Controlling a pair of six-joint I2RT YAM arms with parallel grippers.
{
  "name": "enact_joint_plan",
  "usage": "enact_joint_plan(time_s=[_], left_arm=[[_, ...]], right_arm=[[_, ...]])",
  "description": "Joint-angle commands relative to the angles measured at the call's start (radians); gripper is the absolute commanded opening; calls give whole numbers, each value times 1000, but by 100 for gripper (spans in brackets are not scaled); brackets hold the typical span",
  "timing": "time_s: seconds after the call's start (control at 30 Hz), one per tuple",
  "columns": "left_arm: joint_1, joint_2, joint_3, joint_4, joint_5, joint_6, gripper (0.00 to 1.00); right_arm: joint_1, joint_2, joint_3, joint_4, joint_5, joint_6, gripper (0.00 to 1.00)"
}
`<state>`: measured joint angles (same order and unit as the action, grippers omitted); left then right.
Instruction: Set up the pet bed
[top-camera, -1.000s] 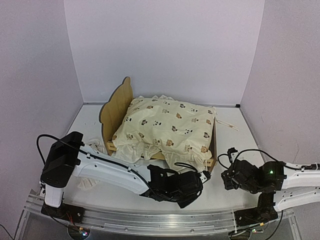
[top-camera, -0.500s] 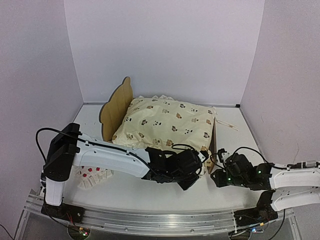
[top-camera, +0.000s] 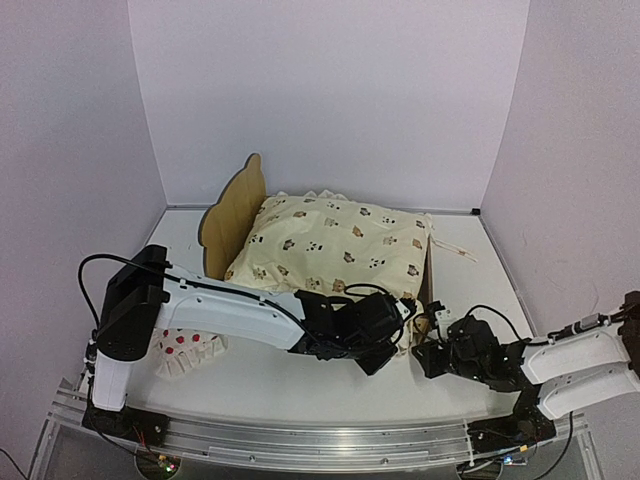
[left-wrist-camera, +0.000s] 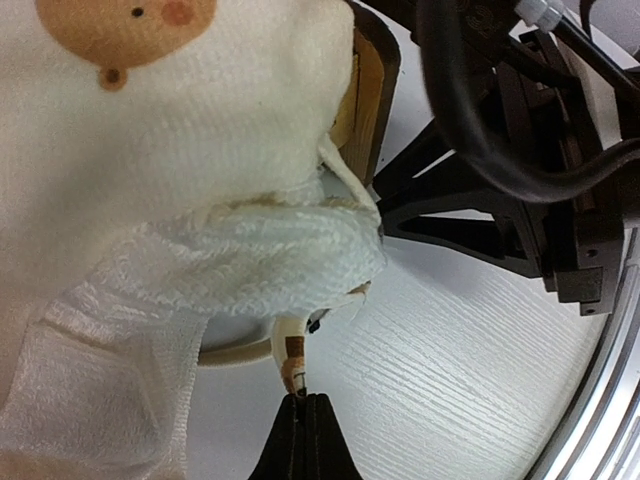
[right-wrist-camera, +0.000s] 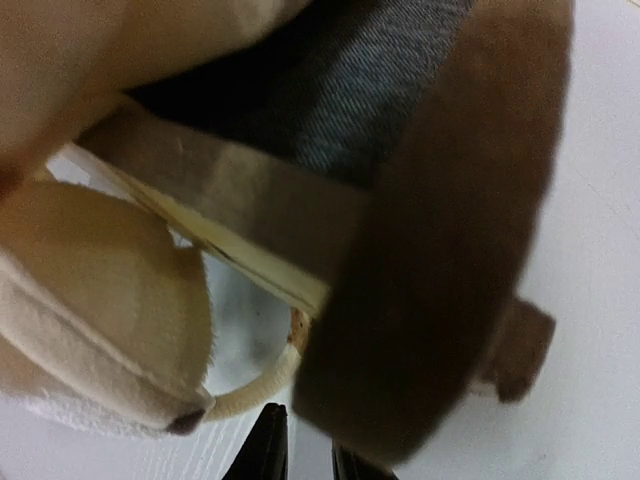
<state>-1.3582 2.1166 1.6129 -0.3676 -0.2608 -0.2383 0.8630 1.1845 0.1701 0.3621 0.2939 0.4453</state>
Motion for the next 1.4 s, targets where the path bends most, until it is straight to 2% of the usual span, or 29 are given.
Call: enact_joint_plan(time_s=[0.0,0.27,0.4,0.67,1.1,1.37], left_arm=[[5,-2,36,-6,11,11,0],[9,-3,28,-1,19,13,0],[14,-4,20,9,28,13,0],[21,-13,15,-2,28,14,0],[31,-31,-14,8,41,10,0],[34,-47,-34,10,38,1,0]], right_arm=[[-24,61,-10,237,-5,-86,18],[-62,151,-16,392,-39,-153,15],[-96,224,-48,559,-143,-183,14],[-173,300,-87,709,-394,-169,13],[-193,328,-31,711,-616,-158,14],[-196,378,12,712,-697,-119,17]])
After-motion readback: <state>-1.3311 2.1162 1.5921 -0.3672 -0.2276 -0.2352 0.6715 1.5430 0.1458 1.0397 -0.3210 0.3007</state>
